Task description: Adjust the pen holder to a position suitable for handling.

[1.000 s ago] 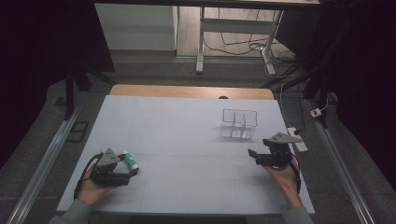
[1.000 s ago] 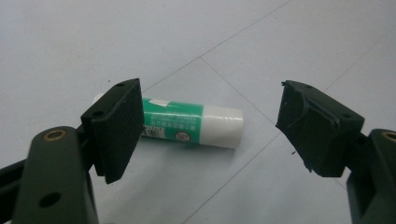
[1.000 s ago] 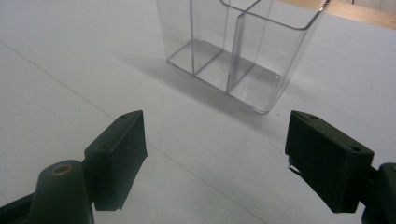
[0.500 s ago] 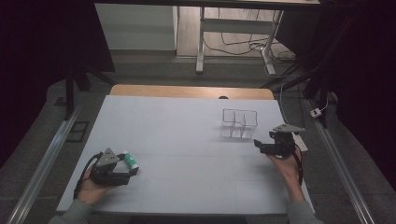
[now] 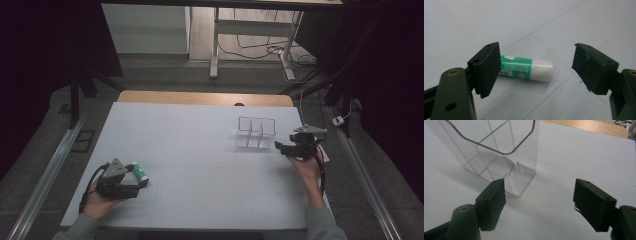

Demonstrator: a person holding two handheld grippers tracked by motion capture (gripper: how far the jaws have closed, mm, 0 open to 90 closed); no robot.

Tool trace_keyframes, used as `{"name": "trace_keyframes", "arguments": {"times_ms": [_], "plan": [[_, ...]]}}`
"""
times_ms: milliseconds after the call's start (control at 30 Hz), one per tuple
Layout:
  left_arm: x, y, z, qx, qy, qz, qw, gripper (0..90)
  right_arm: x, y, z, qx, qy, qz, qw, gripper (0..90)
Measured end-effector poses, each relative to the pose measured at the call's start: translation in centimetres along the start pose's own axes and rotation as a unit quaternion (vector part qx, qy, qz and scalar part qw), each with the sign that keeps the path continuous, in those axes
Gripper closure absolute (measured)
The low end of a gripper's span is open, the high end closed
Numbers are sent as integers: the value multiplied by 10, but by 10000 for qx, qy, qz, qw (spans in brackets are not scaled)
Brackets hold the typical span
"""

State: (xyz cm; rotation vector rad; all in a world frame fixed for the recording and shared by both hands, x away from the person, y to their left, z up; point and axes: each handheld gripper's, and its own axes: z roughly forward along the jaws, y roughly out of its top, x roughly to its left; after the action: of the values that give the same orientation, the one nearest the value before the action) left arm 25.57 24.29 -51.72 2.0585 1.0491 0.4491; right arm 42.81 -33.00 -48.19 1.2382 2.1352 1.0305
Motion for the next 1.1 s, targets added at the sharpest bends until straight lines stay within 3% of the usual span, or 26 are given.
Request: {"name": "trace_keyframes", "arguments": {"times_ms": [233,400,600,967,1100], "plan": [[1,0,2,27,-5,20,10000,229,-3,5,10,31,0,29,10000,409],[0,-1,2,48,-29,26,10000,229,-2,8,22,247,-183,39,9995,615],[2,-1,2,59,-26,10,10000,229,1,11,33,380,-61,-93,9992,856],[2,-2,3,80,-11,9,10000,229,-3,12,44,431,42,-112,9990,890],[3,-2,3,91,1,10,10000,229,-1,13,47,489,110,-236,9985,889]]}}
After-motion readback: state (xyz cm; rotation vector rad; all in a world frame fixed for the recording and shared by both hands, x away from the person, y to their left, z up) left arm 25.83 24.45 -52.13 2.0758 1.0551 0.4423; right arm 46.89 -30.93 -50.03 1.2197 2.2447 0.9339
